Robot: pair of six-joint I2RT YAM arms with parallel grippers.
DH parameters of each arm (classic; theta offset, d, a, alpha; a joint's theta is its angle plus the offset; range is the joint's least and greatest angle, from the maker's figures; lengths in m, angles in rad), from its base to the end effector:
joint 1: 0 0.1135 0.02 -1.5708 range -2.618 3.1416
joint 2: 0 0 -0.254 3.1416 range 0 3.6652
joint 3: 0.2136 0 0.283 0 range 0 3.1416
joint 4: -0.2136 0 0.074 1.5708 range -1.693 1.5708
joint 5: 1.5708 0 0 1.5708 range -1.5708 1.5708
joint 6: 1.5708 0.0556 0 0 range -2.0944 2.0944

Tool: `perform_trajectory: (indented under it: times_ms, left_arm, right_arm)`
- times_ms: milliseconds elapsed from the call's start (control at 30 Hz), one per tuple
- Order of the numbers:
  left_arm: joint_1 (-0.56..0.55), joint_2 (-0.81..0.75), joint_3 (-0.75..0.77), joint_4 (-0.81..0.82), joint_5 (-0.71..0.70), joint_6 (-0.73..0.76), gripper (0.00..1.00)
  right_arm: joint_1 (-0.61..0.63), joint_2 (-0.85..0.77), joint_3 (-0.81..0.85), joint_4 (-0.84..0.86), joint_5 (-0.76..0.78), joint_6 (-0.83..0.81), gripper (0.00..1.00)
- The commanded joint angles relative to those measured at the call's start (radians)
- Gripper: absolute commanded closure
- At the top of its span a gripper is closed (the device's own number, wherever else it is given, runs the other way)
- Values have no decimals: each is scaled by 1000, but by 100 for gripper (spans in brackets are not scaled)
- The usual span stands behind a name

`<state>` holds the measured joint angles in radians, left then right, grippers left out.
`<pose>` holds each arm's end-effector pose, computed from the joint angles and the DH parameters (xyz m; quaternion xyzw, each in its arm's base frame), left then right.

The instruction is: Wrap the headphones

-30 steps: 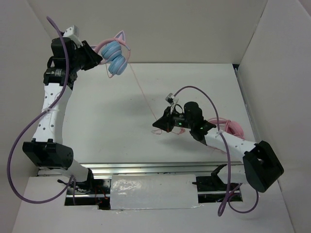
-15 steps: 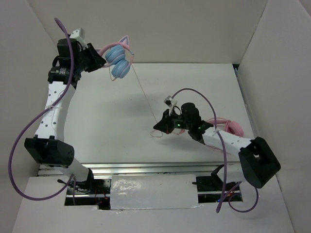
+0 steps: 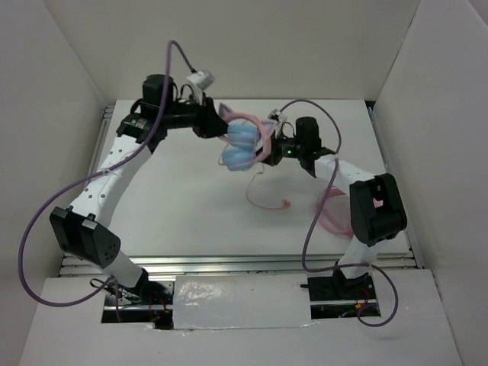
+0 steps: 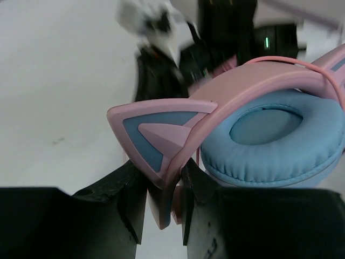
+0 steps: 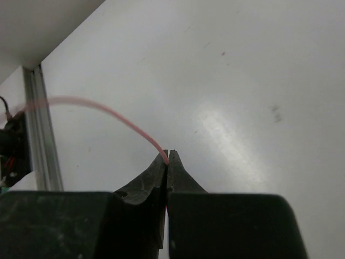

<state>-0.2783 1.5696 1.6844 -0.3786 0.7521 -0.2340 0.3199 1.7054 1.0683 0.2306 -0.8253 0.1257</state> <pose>0.3725 -0.1459 0.4289 0.2396 0.7334 -0.4253 0.4732 0.3808 0.1692 0.2047 -0.2936 0.7402 0.4380 0.4172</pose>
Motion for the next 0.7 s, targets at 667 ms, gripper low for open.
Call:
perform_trajectory:
  times_ms: [667]
  left_arm:
    - [-320, 138, -174, -221, -746, 205, 100]
  right_arm:
    - [-33, -222, 437, -695, 264, -506, 100]
